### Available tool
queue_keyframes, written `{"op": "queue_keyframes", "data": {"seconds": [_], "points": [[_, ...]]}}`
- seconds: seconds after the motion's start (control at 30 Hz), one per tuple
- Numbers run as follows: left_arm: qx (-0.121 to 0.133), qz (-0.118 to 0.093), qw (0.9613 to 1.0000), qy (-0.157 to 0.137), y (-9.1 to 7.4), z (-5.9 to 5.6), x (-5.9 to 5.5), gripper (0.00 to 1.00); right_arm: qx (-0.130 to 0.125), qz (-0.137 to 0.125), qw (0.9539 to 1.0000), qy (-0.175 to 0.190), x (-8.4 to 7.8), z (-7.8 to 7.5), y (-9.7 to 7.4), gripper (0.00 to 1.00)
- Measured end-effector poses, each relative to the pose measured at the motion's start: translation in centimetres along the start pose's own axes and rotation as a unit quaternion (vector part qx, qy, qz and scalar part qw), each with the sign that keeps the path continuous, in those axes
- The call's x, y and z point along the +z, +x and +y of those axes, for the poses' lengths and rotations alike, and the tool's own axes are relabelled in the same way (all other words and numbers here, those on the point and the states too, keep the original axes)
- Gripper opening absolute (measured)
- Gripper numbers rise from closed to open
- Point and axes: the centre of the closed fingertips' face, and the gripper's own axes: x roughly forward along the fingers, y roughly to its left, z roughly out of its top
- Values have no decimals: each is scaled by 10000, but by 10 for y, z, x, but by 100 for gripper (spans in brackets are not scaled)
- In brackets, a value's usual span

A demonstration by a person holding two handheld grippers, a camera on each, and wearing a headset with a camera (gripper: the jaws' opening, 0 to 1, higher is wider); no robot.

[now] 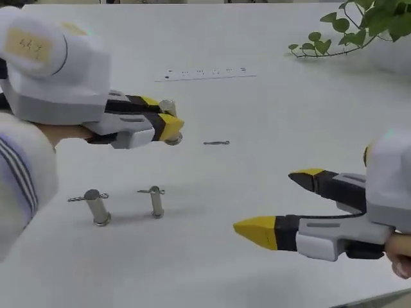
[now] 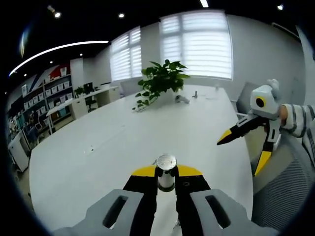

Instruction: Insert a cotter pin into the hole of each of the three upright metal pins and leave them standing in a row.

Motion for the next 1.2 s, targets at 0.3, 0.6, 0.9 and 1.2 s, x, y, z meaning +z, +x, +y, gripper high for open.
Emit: {"op": "queue_keyframes", "data": {"seconds": [0.3,0.6,0.9,1.2], "points": [[-589,27,9973,441,-1,-38,-13,9,-13,33,10000,55,-4,-1,2,81],[-1056,139,9928,543,-9,-67,-38,9,7,84,10000,41,-7,2,3,82],[-1152,295,9915,529,-10,-84,-64,9,59,174,9998,3,-11,8,6,82],[-1091,465,9919,459,-5,-90,-90,9,71,182,9998,-18,-10,10,5,82]]}}
